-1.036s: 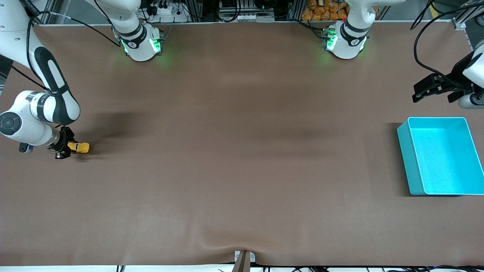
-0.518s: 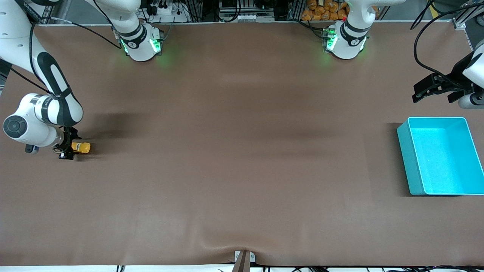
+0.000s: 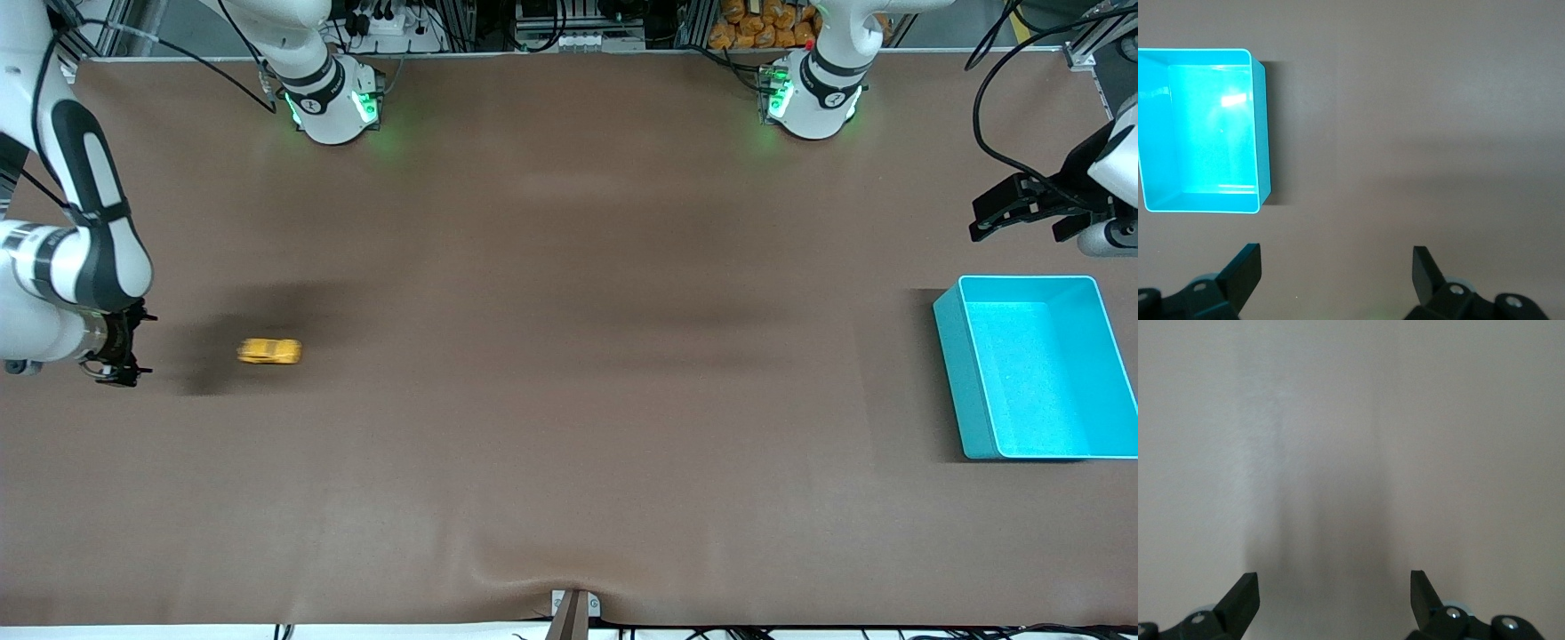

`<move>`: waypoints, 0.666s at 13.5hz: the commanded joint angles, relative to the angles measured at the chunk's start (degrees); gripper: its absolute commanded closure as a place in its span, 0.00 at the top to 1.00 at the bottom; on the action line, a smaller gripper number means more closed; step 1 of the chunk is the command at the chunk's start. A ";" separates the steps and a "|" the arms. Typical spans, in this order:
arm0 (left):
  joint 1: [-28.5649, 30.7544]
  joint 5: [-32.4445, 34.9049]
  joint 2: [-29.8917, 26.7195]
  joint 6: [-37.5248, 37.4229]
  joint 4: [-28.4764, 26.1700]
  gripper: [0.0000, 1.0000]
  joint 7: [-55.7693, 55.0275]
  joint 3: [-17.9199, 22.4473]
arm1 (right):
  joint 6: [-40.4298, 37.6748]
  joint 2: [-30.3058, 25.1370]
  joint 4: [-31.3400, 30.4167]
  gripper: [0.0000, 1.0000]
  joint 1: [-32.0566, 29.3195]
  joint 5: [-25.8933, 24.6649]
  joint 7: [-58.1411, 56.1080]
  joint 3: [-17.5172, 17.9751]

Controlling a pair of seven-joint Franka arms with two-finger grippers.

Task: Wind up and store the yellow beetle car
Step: 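Open the right gripper and release the car to drive off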

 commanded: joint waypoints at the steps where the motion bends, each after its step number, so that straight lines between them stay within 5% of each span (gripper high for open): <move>1: 0.09 -0.14 0.35 -0.13 0.71 1.00 -0.55 -0.06 | -4.25 -2.87 1.30 1.00 -0.64 3.27 -2.40 1.52; 9: 0.27 -0.14 0.35 -0.04 0.71 1.00 -0.55 -0.06 | -14.28 -4.89 6.58 1.00 1.03 3.37 -11.17 2.22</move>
